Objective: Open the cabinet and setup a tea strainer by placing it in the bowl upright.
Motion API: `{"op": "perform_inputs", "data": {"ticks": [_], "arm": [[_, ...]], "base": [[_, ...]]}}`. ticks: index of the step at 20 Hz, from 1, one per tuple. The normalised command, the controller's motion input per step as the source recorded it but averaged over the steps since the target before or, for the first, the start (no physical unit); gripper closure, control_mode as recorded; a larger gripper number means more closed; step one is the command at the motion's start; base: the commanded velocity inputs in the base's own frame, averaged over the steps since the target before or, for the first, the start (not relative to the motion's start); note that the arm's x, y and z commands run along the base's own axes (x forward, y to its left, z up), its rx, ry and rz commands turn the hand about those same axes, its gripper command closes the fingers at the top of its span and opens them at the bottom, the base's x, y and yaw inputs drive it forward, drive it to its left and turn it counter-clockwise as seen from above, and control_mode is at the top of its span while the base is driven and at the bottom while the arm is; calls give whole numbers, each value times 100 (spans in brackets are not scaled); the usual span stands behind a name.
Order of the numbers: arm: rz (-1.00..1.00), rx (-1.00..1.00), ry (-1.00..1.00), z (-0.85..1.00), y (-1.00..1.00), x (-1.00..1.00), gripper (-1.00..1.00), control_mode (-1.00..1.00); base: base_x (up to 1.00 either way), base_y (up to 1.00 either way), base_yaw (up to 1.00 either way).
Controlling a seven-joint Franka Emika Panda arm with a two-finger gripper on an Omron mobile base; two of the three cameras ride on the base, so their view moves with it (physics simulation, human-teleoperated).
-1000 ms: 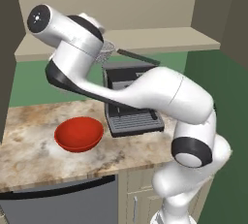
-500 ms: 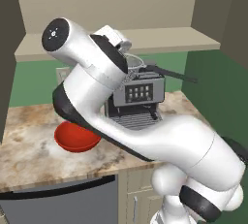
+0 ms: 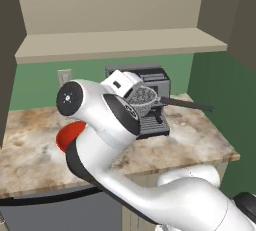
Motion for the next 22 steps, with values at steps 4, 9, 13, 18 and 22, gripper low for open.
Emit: {"op": "perform_inputs", "data": {"ticks": [4, 9, 13, 18, 22], "arm": [[1, 6, 0, -25, 1, 1, 100, -100], [0, 3, 0, -31, 21, 5, 100, -100], [0, 1, 0, -54, 23, 24, 100, -100], [0, 0, 1, -52, 30, 48, 100, -100], [0, 0, 0, -30, 40, 62, 100, -100]], "base": [[0, 0, 0], [0, 0, 0], [0, 0, 0], [0, 0, 0], [0, 0, 0]]}}
